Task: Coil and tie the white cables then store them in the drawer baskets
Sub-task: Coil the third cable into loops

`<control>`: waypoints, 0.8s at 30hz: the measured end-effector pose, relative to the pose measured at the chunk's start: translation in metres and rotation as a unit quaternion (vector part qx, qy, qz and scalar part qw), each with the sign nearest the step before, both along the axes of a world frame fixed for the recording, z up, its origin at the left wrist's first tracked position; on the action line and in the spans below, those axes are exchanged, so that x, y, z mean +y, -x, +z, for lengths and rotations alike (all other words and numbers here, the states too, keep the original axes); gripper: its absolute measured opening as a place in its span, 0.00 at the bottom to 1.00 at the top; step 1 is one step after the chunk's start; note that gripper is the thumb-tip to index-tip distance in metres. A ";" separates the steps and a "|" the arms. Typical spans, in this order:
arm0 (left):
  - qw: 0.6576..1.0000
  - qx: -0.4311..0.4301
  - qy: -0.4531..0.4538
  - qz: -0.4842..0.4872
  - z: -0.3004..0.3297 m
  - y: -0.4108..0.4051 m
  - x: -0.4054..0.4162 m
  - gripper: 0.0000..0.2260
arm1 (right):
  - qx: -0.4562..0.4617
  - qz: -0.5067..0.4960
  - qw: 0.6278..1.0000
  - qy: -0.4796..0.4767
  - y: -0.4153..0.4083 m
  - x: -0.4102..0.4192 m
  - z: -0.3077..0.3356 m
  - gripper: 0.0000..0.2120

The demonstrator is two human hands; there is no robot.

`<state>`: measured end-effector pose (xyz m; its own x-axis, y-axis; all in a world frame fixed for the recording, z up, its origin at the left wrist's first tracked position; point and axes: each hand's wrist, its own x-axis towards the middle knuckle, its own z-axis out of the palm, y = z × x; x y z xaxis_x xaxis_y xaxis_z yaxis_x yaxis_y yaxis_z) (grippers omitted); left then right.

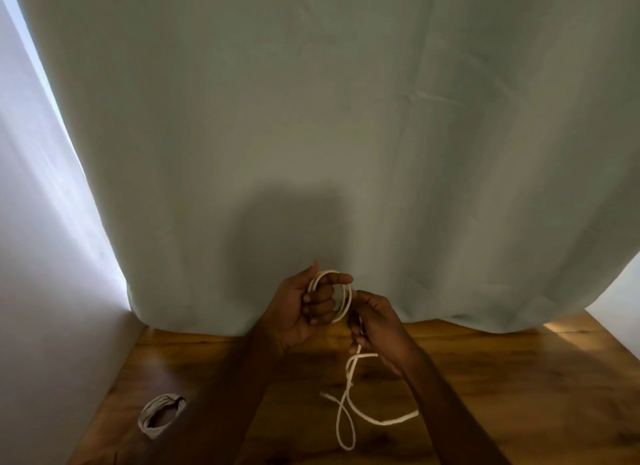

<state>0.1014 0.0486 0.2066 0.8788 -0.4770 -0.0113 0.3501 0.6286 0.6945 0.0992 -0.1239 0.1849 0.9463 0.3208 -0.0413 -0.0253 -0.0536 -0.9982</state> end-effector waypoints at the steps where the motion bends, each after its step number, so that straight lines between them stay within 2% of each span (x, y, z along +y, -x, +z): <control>1: 1.000 -0.007 -0.017 -0.010 0.000 -0.002 0.001 0.26 | -0.009 -0.007 1.000 0.019 0.000 -0.003 -0.002 0.16; 5: 0.997 -0.029 -0.076 -0.017 0.002 -0.001 0.007 0.23 | -0.099 -0.022 0.986 0.134 -0.004 -0.020 0.001 0.13; 9: 0.992 -0.055 -0.109 0.037 0.009 0.005 -0.005 0.21 | -0.169 -0.008 0.942 0.291 -0.004 -0.023 0.000 0.07; 12: 0.987 -0.071 -0.107 0.093 0.019 0.005 -0.012 0.21 | -0.139 0.057 0.928 0.340 0.005 -0.025 -0.011 0.07; 14: 0.983 -0.075 -0.101 0.133 0.025 0.003 -0.014 0.21 | -0.111 0.100 0.915 0.376 0.011 -0.029 -0.019 0.10; 16: 0.979 -0.075 -0.081 0.173 0.030 0.000 -0.011 0.20 | -0.109 0.147 0.882 0.435 0.014 -0.031 -0.025 0.12; 21: 0.972 -0.084 0.005 0.220 0.042 -0.004 -0.007 0.12 | -0.156 0.212 0.829 0.493 0.027 -0.025 -0.020 0.10; 24: 0.970 -0.087 0.025 0.224 0.044 -0.007 -0.008 0.09 | -0.188 0.227 0.798 0.525 0.030 -0.021 -0.014 0.14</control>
